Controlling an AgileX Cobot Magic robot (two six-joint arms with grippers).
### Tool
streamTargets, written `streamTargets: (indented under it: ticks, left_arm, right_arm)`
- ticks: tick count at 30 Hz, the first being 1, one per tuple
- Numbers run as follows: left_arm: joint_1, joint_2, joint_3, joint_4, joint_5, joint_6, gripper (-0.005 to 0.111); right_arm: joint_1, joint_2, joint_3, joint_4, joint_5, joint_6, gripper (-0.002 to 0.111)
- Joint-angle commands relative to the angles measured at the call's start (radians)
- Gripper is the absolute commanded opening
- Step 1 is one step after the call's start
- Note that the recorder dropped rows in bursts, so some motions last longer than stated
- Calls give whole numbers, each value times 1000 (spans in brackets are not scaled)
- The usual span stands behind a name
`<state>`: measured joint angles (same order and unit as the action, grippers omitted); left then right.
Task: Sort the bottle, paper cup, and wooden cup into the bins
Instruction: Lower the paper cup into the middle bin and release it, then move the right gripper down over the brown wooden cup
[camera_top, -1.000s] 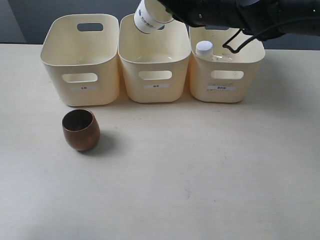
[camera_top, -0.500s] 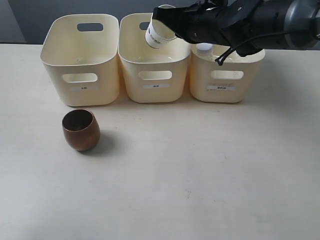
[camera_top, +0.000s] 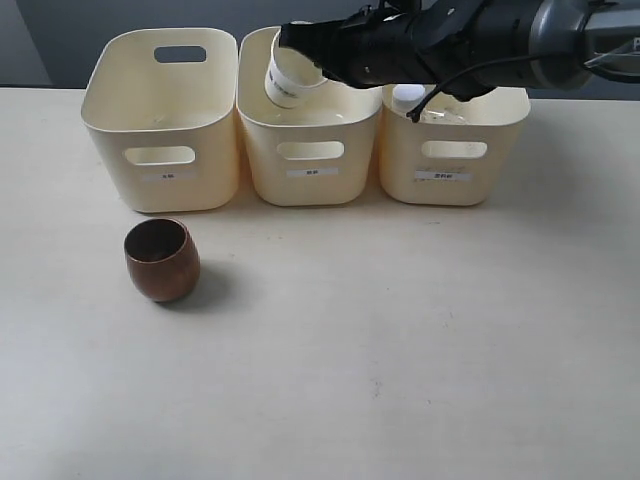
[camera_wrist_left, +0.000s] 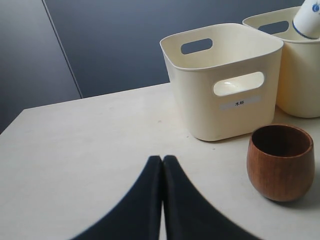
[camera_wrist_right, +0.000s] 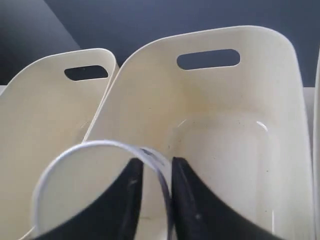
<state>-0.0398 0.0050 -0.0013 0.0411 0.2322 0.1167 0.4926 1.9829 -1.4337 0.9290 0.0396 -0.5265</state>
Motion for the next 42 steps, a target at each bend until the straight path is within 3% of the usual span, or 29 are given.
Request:
streamTargets:
  ticks: [1, 8, 14, 29, 42]
  left_arm:
    - [-3, -5, 1, 0, -1, -2, 0]
    - [-3, -5, 1, 0, -1, -2, 0]
    - [-3, -5, 1, 0, -1, -2, 0]
    - [-3, -5, 1, 0, -1, -2, 0]
    - [-3, -5, 1, 0, -1, -2, 0]
  right_arm:
    - [-4, -2, -7, -17, 9, -8, 56]
    - [-4, -2, -7, -15, 73, -6, 54]
    - [-4, -50, -7, 51, 327, 7, 54]
    - [43, -122, -7, 101, 626, 7, 54]
    - [213, -122, 0, -2, 554, 63, 54]
